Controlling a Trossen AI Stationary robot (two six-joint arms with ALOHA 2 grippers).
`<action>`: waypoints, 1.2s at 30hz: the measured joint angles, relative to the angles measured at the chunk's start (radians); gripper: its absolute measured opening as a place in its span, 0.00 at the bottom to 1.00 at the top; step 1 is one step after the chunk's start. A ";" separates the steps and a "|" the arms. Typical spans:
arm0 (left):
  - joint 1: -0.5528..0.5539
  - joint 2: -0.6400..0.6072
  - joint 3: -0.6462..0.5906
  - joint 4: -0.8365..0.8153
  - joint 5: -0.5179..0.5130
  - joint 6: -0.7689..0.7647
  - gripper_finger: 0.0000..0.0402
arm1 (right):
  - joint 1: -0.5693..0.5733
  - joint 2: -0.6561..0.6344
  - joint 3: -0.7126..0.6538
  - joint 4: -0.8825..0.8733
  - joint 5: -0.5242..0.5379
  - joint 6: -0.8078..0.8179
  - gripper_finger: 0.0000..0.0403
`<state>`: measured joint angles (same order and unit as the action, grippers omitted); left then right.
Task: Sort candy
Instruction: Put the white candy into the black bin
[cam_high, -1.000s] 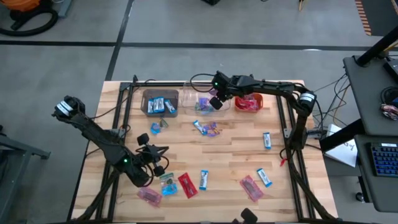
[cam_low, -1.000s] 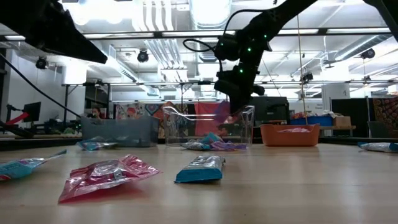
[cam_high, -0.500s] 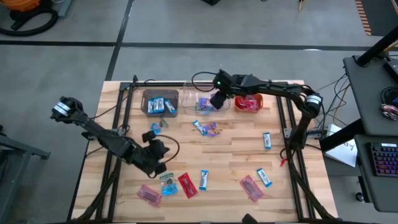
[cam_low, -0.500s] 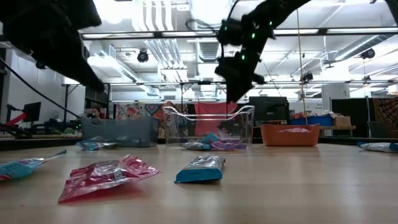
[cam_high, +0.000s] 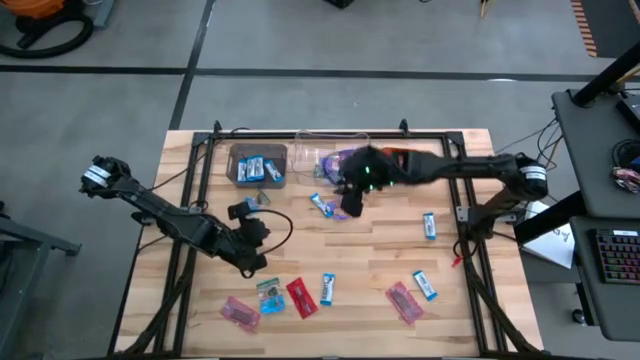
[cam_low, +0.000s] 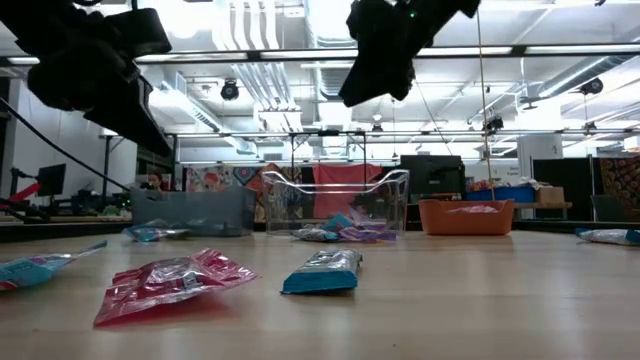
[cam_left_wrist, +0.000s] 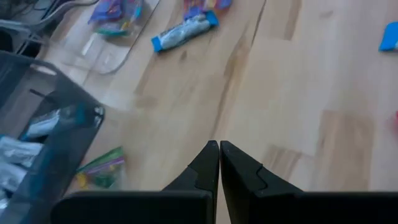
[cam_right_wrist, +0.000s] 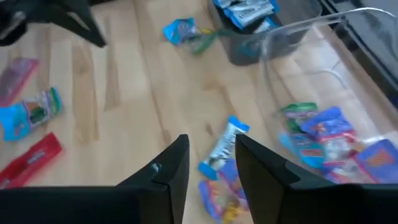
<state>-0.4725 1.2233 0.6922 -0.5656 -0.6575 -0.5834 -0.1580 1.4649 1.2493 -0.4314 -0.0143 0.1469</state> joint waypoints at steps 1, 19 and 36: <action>0.000 -0.008 0.000 -0.019 0.002 0.005 0.00 | 0.026 -0.006 -0.023 0.026 0.032 0.022 0.29; 0.005 -0.410 -0.007 0.165 0.097 0.445 0.00 | 0.219 0.230 -0.274 0.607 0.281 0.175 0.23; 0.008 -0.466 -0.079 0.230 -0.302 0.451 0.00 | 0.217 0.443 -0.253 0.722 0.599 0.193 0.31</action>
<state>-0.4641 0.7574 0.6128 -0.3354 -0.9596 -0.1320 0.0589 1.9083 0.9967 0.2905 0.5845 0.3402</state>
